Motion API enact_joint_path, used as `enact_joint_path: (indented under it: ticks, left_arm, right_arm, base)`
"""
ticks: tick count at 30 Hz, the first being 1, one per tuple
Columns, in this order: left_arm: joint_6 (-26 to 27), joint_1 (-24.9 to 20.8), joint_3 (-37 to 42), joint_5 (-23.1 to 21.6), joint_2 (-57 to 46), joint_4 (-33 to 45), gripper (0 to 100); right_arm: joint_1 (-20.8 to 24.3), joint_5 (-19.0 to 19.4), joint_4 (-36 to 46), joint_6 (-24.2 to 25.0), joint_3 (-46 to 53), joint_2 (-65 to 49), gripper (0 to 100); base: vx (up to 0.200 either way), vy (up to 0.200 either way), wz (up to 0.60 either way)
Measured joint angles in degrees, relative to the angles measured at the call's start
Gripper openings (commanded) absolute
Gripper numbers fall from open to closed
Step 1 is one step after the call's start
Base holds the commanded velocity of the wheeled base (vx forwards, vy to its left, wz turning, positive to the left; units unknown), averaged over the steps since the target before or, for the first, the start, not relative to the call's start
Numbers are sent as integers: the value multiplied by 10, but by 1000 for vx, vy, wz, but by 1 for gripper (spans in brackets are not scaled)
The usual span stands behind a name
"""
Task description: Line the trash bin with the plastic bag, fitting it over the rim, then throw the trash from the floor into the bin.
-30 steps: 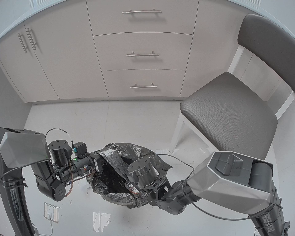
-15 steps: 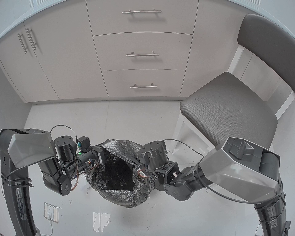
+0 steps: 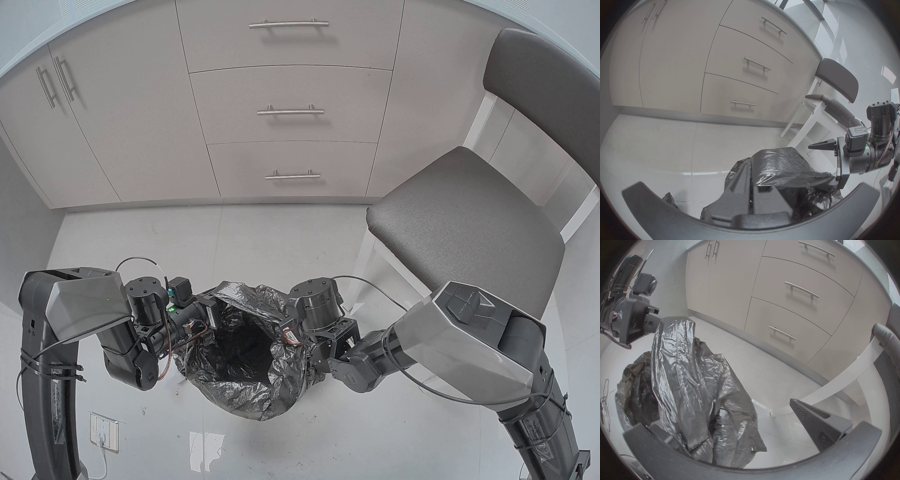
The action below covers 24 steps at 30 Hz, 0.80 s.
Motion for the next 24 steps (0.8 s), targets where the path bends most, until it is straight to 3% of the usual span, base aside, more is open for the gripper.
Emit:
enact_joint_path:
  ticks: [6, 14, 24]
  left_arm:
    - [0, 0, -31, 2, 27, 12, 0]
    - [-1, -2, -44, 17, 31, 85, 0]
    - [4, -12, -44, 89, -4, 173, 0]
  right_arm:
    - [-7, -4, 0, 0, -6, 10, 100]
    - [-19, -11, 0, -1, -10, 16, 100]
    - [-25, -12, 0, -3, -9, 17, 100]
  base:
    - [0, 0, 0]
    - [0, 0, 0]
    - [0, 0, 0]
